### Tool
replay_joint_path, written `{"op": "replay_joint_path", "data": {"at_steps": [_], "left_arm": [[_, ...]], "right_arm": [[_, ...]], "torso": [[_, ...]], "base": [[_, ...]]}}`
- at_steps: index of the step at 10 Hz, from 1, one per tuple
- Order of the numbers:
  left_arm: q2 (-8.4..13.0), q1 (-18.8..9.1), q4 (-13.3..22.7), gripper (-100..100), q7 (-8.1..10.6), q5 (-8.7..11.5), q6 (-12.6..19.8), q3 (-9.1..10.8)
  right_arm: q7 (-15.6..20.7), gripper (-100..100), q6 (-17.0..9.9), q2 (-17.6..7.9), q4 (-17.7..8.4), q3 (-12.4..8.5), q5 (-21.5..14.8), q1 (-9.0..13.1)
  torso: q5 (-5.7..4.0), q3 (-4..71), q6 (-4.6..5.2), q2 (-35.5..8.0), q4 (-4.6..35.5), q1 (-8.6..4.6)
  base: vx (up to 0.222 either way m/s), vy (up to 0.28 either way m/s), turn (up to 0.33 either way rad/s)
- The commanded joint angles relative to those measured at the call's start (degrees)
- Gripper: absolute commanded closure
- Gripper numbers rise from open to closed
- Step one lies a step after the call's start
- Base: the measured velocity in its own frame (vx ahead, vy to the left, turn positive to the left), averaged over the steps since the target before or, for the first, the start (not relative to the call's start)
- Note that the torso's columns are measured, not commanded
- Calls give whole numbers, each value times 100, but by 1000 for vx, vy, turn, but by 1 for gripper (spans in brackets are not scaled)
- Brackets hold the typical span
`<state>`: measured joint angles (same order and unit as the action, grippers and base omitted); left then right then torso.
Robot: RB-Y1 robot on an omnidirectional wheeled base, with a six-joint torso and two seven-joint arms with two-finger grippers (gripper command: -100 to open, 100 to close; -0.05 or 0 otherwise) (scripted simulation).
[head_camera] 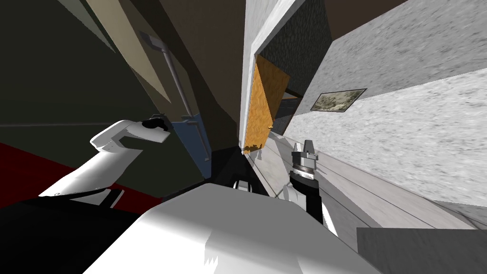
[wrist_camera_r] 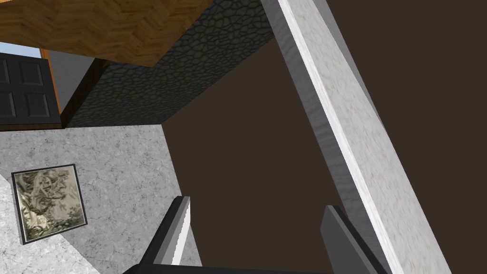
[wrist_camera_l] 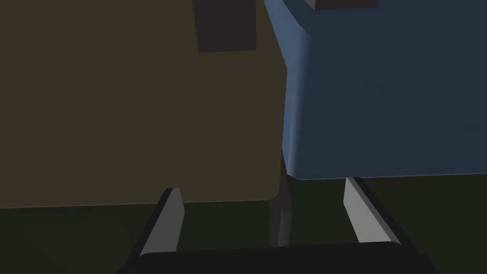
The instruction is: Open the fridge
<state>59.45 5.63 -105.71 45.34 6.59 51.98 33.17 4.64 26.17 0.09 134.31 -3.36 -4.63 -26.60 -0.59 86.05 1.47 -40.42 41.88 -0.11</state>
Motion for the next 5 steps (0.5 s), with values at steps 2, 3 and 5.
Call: {"op": "replay_joint_path", "data": {"at_steps": [2,3,5], "left_arm": [[16,13,47,100,21,20,63,31],[1,17,-13,100,17,13,47,18],[4,47,34,100,104,-218,242,126]], "right_arm": [[0,0,0,0,1,-1,0,-1],[0,0,0,-1,1,-2,0,-1],[0,0,0,0,0,-1,0,-2]], "torso": [[51,-64,-92,-84,13,63],[95,-78,-114,-89,2,118],[100,-73,-121,-74,-5,82]], "base": [[7,12,35],[25,28,25],[170,-150,76]]}}
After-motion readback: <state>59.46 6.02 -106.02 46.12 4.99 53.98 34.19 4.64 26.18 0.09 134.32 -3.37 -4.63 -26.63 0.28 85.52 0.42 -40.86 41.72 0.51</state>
